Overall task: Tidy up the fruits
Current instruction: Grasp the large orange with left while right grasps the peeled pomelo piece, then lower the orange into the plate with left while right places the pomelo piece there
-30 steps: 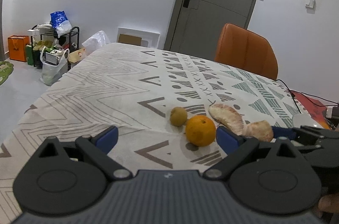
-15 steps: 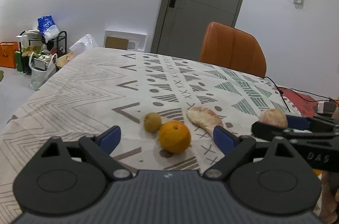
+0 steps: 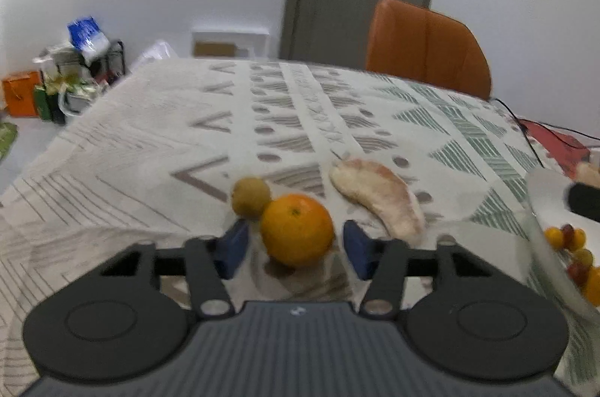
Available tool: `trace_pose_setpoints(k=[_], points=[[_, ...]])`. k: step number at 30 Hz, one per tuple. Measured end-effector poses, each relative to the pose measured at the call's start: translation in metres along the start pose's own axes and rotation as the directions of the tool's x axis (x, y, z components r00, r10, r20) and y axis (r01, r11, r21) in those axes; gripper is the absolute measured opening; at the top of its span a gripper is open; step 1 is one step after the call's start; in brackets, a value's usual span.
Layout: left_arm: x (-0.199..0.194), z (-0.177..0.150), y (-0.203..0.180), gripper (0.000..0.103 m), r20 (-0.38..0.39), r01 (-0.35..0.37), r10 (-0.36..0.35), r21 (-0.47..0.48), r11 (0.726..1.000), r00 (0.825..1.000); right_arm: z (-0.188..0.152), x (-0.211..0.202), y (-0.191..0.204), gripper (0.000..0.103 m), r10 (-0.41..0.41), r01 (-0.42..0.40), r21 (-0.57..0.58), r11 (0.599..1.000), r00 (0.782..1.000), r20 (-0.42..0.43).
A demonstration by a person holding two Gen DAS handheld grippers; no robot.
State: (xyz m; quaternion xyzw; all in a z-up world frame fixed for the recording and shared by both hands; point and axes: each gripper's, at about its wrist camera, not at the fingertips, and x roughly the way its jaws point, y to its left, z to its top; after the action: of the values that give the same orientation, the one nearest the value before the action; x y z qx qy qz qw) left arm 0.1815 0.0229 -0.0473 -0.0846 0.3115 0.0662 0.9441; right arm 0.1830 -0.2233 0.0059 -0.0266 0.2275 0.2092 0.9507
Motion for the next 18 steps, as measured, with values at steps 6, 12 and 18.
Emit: trace_pose_setpoints(k=[6, 12, 18], points=[[-0.005, 0.004, -0.006, 0.039, 0.014, 0.004, -0.004, -0.005, 1.000, 1.000, -0.006, -0.007, -0.029, 0.065, -0.041, 0.040, 0.058, 0.998, 0.999, 0.006], [-0.018, 0.006, -0.022, 0.039, 0.023, 0.052, -0.053, 0.034, 0.998, 0.998, -0.010, -0.015, -0.047, 0.065, -0.074, 0.073, 0.092, 0.993, 0.997, 0.005], [-0.034, 0.012, -0.047, 0.039, 0.048, 0.119, -0.123, 0.072, 0.990, 0.991, -0.017, -0.027, -0.065, 0.065, -0.123, 0.122, 0.120, 0.985, 0.992, -0.001]])
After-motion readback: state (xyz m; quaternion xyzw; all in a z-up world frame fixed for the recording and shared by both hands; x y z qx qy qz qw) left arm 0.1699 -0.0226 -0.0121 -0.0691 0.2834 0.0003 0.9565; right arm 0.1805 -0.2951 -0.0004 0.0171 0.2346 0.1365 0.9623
